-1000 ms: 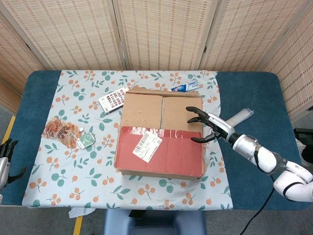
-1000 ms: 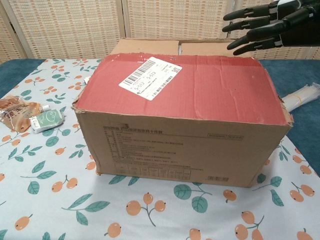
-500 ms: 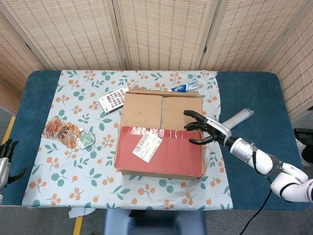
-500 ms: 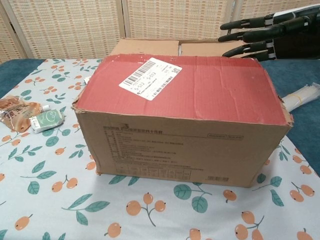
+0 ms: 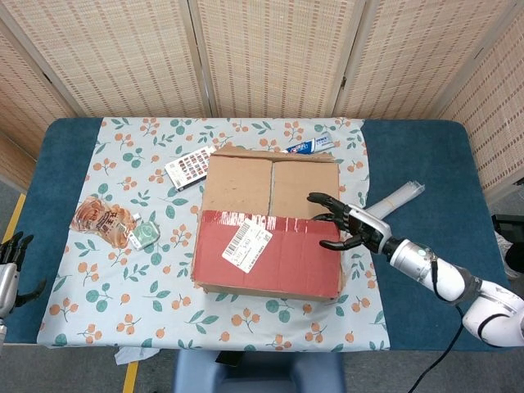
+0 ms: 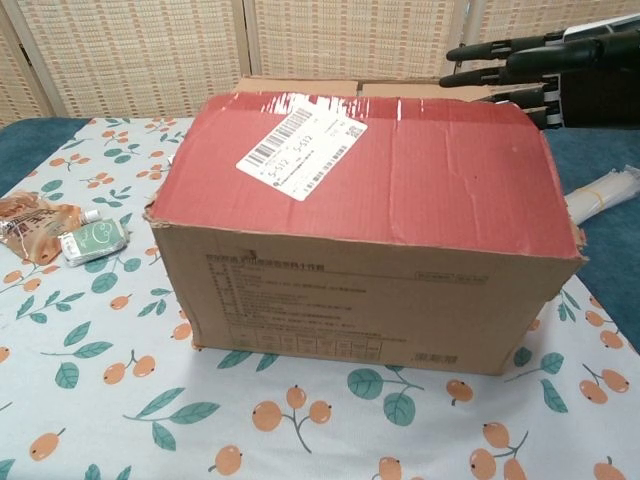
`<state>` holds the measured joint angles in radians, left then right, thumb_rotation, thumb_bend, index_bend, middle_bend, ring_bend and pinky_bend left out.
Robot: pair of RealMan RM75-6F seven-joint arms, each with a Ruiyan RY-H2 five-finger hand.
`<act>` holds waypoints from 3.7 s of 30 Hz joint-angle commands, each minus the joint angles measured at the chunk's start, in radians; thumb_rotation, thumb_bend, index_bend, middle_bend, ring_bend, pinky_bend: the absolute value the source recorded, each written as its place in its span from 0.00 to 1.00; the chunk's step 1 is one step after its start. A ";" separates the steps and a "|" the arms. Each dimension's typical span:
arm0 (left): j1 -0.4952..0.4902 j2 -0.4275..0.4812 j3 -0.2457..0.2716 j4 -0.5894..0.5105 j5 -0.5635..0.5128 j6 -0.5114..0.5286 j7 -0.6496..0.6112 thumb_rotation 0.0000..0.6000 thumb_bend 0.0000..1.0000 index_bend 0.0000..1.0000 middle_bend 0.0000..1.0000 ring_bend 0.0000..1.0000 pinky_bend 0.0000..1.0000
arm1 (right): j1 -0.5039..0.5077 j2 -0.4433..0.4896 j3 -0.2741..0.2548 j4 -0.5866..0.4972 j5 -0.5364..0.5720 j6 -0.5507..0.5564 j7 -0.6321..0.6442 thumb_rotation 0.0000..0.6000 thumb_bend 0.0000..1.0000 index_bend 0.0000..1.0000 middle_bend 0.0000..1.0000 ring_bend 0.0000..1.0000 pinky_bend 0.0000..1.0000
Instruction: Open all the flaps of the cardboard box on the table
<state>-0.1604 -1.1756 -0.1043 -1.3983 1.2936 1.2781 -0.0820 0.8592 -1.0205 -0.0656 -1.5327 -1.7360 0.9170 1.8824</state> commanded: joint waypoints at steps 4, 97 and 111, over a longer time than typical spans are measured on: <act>0.000 0.000 0.002 -0.004 0.006 0.005 0.006 1.00 0.41 0.00 0.00 0.00 0.00 | -0.025 0.055 -0.039 -0.059 -0.031 0.066 0.005 1.00 0.30 0.05 0.04 0.23 0.21; 0.039 0.036 0.020 -0.021 0.101 0.116 -0.111 1.00 0.58 0.00 0.00 0.00 0.00 | 0.275 -0.247 0.283 -0.096 0.610 -0.237 -2.264 0.28 0.52 0.70 0.06 0.00 0.00; 0.049 0.044 0.019 -0.018 0.109 0.132 -0.142 1.00 0.58 0.00 0.00 0.00 0.00 | 0.308 -0.327 0.251 0.025 0.622 -0.278 -2.244 0.28 0.52 0.69 0.05 0.00 0.00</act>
<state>-0.1119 -1.1317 -0.0858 -1.4162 1.4027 1.4095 -0.2244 1.1648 -1.3441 0.1878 -1.5118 -1.1155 0.6421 -0.3634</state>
